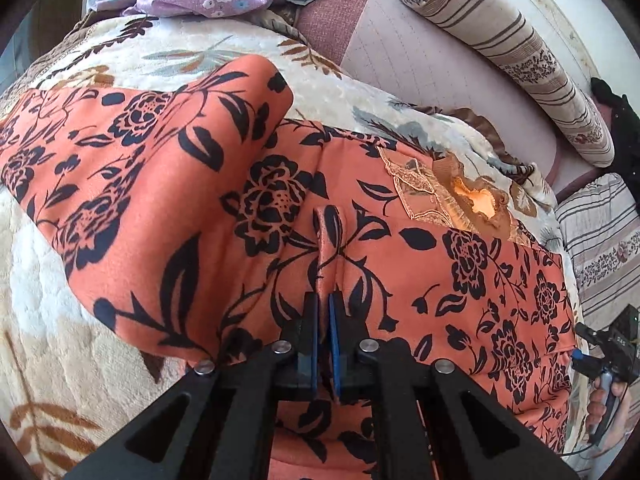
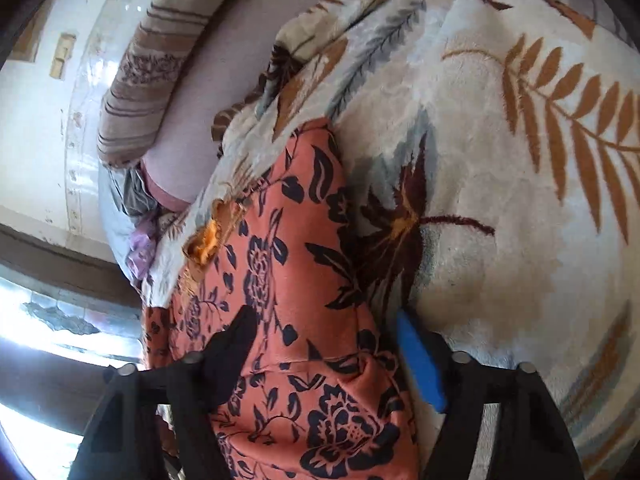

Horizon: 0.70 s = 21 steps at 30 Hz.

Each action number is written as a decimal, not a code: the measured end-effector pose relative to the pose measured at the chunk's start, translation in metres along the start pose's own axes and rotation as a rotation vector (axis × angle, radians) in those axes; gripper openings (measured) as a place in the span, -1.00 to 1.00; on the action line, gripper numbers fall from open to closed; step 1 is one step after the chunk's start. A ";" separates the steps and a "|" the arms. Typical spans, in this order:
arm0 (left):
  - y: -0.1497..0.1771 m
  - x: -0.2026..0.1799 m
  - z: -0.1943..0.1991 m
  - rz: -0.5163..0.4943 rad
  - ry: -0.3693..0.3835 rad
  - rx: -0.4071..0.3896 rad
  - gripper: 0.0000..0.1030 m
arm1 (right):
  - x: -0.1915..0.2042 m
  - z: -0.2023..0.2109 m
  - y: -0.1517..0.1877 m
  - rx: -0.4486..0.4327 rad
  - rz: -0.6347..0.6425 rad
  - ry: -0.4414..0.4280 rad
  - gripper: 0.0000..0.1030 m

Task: Fold small clothes

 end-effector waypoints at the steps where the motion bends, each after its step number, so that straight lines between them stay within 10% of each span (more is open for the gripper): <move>1: 0.001 0.000 -0.002 -0.004 0.002 -0.001 -0.90 | 0.004 -0.006 0.003 0.027 0.036 0.021 0.02; 3: 0.002 0.002 -0.005 -0.012 0.009 -0.004 -0.89 | 0.002 -0.014 0.007 0.060 0.124 0.156 -0.58; 7: 0.001 -0.003 0.004 -0.026 -0.006 -0.036 -0.90 | 0.001 -0.006 0.012 0.030 0.156 0.198 -0.67; 11: -0.004 -0.016 0.028 -0.050 0.053 -0.139 -0.90 | -0.008 0.002 0.010 -0.006 0.053 0.094 -0.48; 14: 0.012 -0.016 -0.007 -0.085 0.020 -0.022 -0.90 | -0.007 0.022 -0.003 -0.094 0.007 0.055 -0.18; 16: 0.016 -0.013 -0.006 -0.080 0.044 -0.079 -0.90 | 0.006 0.026 -0.013 -0.115 0.041 0.037 0.47; 20: 0.013 -0.016 -0.005 -0.104 0.032 -0.077 -0.90 | 0.017 -0.001 -0.031 -0.057 0.079 0.063 0.49; 21: 0.015 -0.014 -0.004 -0.099 0.043 -0.080 -0.90 | 0.015 -0.012 -0.030 -0.009 0.103 0.117 0.09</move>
Point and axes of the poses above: each gripper's, at about its wrist camera, not at the fingertips, and z roughly against the way its jaws point, x to its left, y to its underside, the point moved 6 cm from there along -z, roughly the way its jaws point, and after that the axes turned 8 degrees about -y, right-handed, at the moved point
